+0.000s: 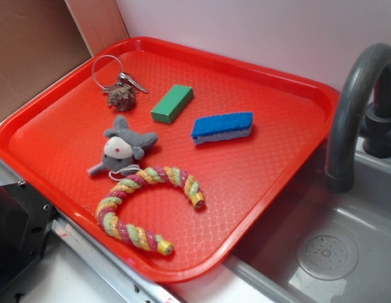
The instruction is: Grab the green block.
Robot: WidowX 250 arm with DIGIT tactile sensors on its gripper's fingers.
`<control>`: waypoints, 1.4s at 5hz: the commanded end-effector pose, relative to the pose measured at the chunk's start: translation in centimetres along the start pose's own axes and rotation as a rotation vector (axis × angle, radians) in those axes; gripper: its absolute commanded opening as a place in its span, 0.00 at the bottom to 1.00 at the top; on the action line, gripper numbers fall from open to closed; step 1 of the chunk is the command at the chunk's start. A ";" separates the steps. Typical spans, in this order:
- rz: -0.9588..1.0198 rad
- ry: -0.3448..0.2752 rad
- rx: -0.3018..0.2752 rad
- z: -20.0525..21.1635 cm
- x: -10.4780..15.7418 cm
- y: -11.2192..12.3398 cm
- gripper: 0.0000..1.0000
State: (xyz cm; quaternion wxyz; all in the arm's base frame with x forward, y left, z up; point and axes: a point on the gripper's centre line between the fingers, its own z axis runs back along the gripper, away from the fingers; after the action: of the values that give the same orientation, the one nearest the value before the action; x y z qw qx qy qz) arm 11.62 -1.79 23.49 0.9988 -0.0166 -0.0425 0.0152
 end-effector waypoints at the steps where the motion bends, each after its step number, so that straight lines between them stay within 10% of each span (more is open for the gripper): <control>1: 0.000 0.000 0.000 0.0 0.0 0.0 1.00; 7: 0.422 -0.131 0.009 -9.6 12.7 2.6 1.00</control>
State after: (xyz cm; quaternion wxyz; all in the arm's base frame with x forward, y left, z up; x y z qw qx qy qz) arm 24.25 0.66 13.18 0.9714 -0.0159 -0.0718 0.2258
